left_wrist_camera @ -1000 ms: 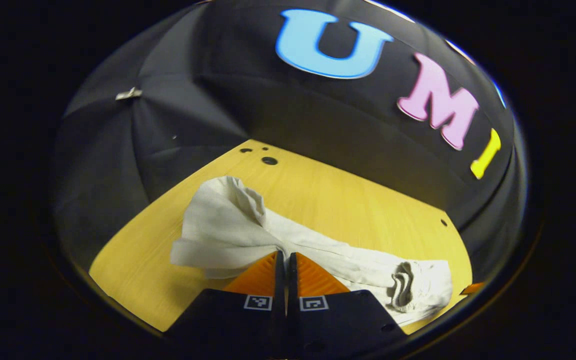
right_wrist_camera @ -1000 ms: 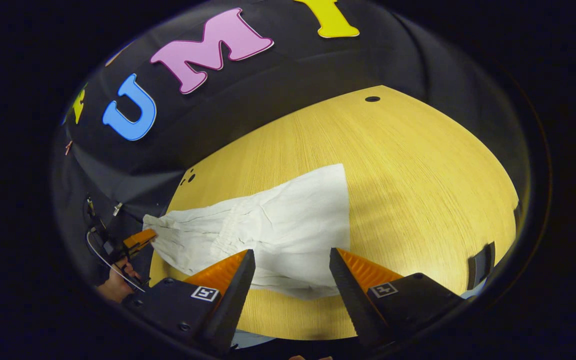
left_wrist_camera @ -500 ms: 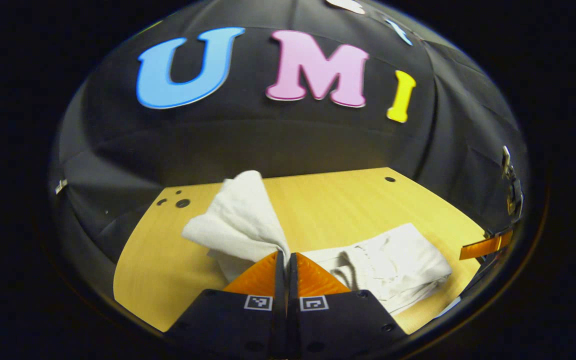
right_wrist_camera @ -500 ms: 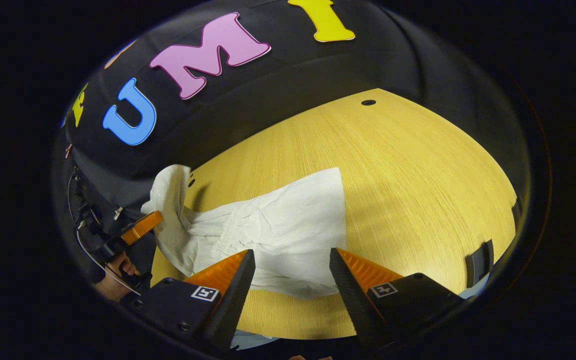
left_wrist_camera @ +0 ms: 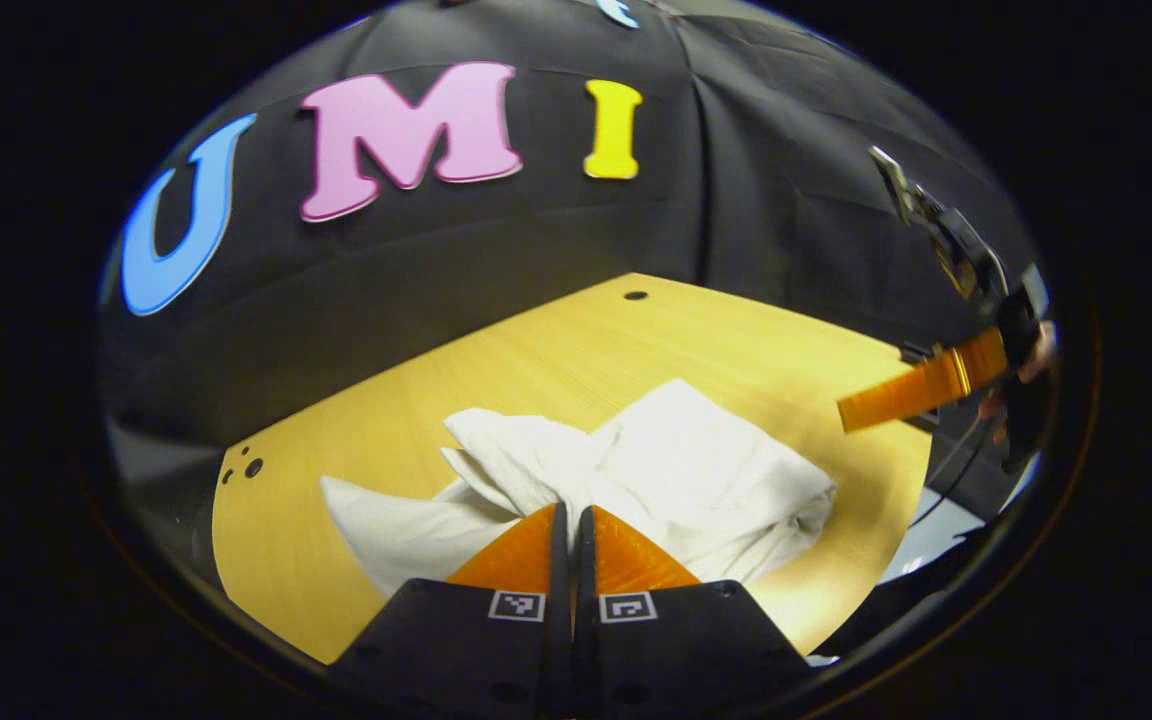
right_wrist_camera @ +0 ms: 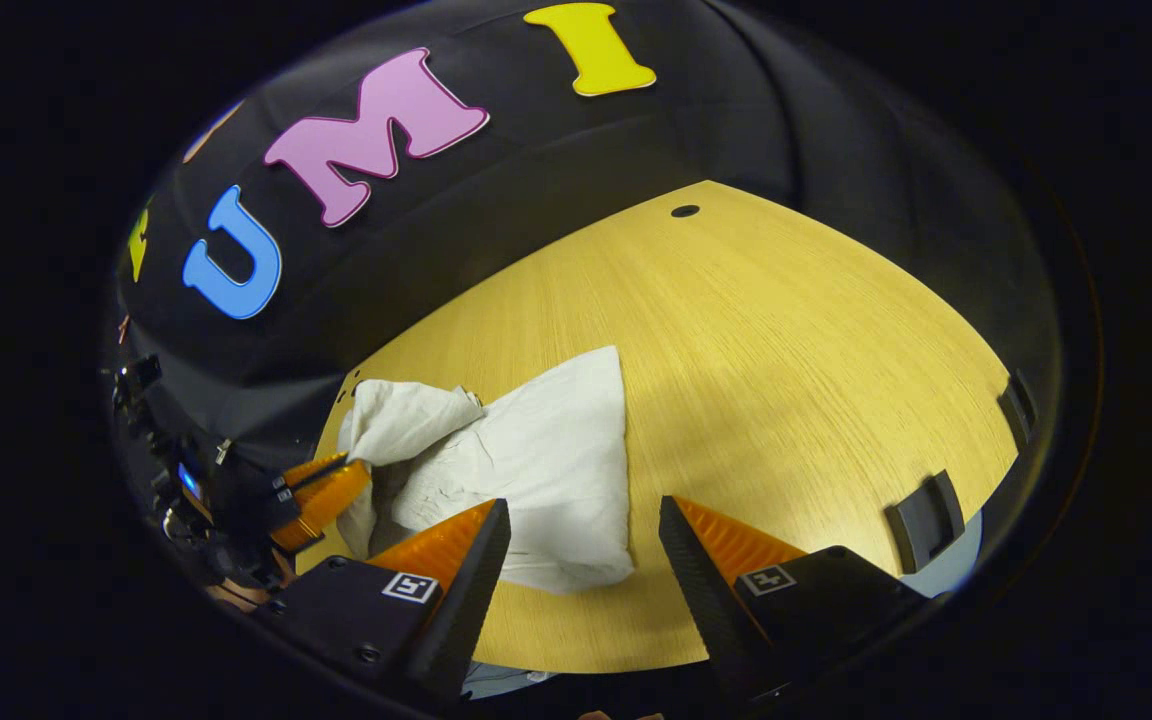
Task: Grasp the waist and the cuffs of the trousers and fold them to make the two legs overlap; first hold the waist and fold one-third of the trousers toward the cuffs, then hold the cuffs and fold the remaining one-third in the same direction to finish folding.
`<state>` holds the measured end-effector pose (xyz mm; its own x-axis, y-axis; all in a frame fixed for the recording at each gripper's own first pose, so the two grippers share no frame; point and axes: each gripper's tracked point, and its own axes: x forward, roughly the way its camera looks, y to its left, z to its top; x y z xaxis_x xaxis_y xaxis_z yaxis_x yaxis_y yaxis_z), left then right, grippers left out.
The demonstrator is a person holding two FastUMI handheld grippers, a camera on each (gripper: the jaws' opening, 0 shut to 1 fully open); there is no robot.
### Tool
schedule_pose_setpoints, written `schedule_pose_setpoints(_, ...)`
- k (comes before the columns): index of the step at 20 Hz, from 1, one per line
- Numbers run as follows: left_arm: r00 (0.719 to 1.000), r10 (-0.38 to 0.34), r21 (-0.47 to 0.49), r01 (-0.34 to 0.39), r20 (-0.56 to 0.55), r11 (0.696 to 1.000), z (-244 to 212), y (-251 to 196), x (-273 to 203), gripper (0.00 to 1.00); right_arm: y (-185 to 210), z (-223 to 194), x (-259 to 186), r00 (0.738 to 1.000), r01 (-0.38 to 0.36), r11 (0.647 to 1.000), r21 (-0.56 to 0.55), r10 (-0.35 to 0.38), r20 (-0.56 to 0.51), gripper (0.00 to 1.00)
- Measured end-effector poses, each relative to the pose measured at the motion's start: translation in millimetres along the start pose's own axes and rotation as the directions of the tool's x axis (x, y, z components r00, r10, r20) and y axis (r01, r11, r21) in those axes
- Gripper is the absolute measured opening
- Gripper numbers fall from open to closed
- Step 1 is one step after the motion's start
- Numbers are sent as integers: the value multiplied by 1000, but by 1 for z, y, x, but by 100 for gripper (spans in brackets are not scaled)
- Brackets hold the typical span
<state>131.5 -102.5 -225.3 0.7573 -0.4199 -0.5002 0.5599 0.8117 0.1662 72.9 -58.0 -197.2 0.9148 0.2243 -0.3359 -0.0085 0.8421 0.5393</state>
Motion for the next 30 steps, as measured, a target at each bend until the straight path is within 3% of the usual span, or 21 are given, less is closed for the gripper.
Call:
schedule_pose_setpoints(3,997,-53,112,59,-54,992,-25,-27,2,6,-2,3,1,1000,6,1000,9,-6,1,93)
schedule_pose_setpoints(7,981,-139,235,168,-135,957,-62,-69,3,6,-6,5,4,1000,11,1000,10,-11,-4,93)
schedule_pose_setpoints(9,967,-141,249,193,-212,949,-90,-78,5,6,-8,5,3,1000,14,1000,7,-14,-10,93)
schedule_pose_setpoints(12,966,-140,208,187,-218,960,-90,-79,3,7,-8,6,1,1000,9,1000,-1,-9,-17,93)
schedule_pose_setpoints(15,968,-158,213,199,-196,957,-84,-86,-1,23,-5,7,1,1000,-2,1000,-10,1,-28,93)
schedule_pose_setpoints(16,969,-162,214,201,-188,956,-81,-88,-3,40,-2,8,1,1000,-8,1000,-18,8,-28,93)
schedule_pose_setpoints(17,971,-161,214,197,-174,957,-75,-89,-7,47,1,10,0,1000,-16,999,-28,15,-26,93)
schedule_pose_setpoints(18,976,-154,211,185,-156,960,-67,-86,-10,63,5,11,-2,999,-24,999,-36,23,-25,94)
schedule_pose_setpoints(20,987,-117,206,138,-108,969,-48,-75,-19,84,15,14,-4,999,-41,998,-46,40,-20,94)
schedule_pose_setpoints(22,995,-72,183,82,-63,980,-33,-63,-30,95,23,15,-4,998,-54,997,-50,53,-16,95)
schedule_pose_setpoints(26,999,32,67,-31,-16,997,-12,-20,-59,96,39,14,-5,998,-55,997,-62,55,-6,97)
schedule_pose_setpoints(30,990,143,-84,-144,-15,986,-18,30,-89,96,61,14,-10,998,-59,993,-99,60,16,97)
